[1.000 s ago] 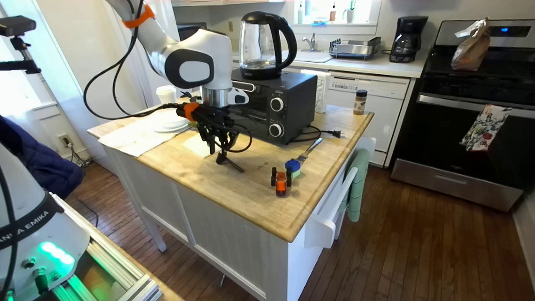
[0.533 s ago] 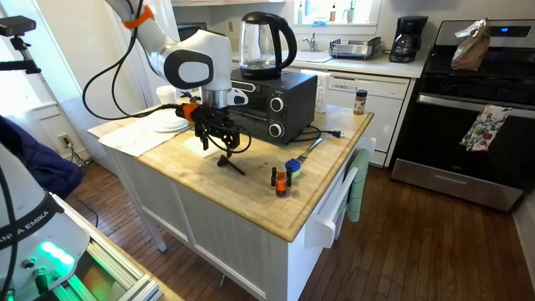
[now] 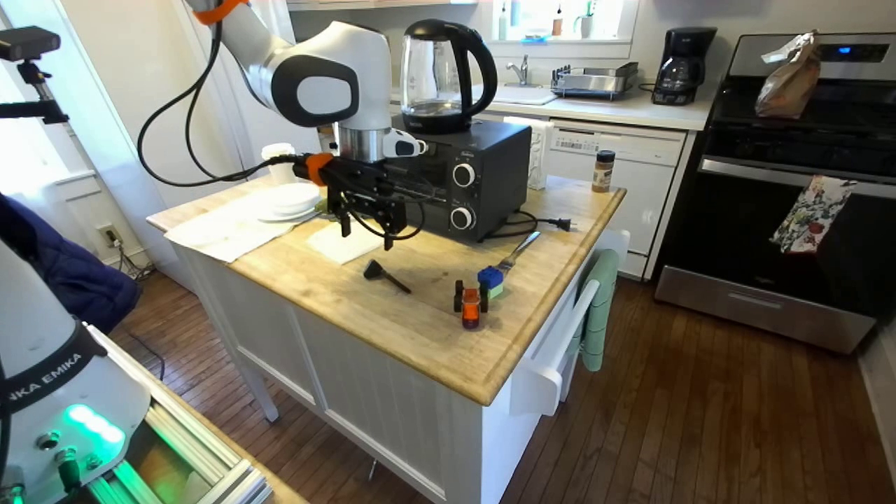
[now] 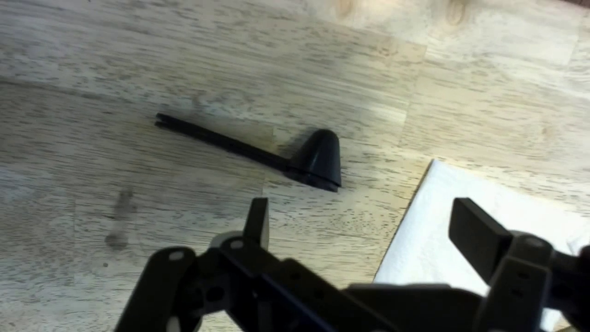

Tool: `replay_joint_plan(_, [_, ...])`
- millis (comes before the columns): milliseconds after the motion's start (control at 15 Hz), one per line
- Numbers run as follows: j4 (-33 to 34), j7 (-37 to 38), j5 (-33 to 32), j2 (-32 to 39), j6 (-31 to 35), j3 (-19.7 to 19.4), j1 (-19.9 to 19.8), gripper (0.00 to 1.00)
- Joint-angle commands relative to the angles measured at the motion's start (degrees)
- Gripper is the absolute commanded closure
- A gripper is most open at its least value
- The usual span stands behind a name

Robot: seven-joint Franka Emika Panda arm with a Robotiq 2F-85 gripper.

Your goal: Place the scoops together

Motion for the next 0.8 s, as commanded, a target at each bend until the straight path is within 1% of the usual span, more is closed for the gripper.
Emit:
replay_joint_plan(0, [0.0,1.4,-4.2,-4.8,-5.6,-2.7,0.0,0.00])
replay_joint_plan(133, [-0.2,2.5,-6.7,-7.0,-6.5,-4.3,-0.2,0.00])
replay_joint_plan(267, [-0.2,2.8,-7.5,-9.0,-7.6,-5.6,-0.3,0.00])
replay_joint_plan(733, [-0.8,0.2,-6.6,-16.1,-12.5,-9.4,-0.7,0.00])
